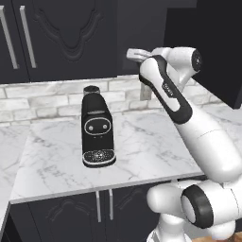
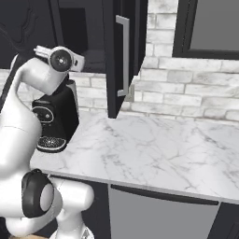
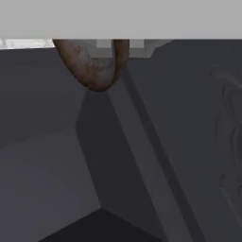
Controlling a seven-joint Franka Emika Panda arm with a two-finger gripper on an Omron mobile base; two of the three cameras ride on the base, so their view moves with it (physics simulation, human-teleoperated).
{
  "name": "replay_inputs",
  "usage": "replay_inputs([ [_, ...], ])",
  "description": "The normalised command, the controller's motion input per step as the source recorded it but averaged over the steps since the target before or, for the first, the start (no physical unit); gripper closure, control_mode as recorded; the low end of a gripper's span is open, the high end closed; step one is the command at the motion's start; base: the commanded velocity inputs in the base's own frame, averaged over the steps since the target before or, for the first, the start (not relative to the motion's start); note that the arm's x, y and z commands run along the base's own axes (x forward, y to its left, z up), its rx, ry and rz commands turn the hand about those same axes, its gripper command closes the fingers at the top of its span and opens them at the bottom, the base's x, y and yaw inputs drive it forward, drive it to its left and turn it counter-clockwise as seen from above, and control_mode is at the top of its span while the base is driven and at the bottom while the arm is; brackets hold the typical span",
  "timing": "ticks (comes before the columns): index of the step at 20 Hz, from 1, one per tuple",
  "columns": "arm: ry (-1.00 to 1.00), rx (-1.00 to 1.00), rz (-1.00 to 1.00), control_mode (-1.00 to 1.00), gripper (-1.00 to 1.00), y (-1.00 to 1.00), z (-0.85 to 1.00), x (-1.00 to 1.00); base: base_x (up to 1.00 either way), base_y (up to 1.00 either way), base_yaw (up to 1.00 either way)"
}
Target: Open the cabinet and move the ladle to the pot. Then close the cabinet.
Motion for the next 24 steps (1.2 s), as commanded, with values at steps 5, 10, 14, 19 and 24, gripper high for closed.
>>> replay_inputs([
  [5, 0.42, -0.21, -0.13, -1.0, 1.0, 0.0, 0.09, -0.98, 0.0, 0.0, 0.0],
  [10, 0.32, -0.18, -0.15, -1.0, 1.0, 0.0, -0.15, -0.89, 0.0, 0.0, 0.0],
  [14, 0.31, -0.2, -0.16, -1.0, 1.0, 0.0, -0.37, -0.69, 0.0, 0.0, 0.0],
  [19, 0.27, -0.19, -0.17, -1.0, 1.0, 0.01, -0.44, -0.52, 0.0, 0.0, 0.0],
  [24, 0.27, -0.23, -0.17, -1.0, 1.0, 0.02, -0.69, -0.24, 0.0, 0.0, 0.0],
])
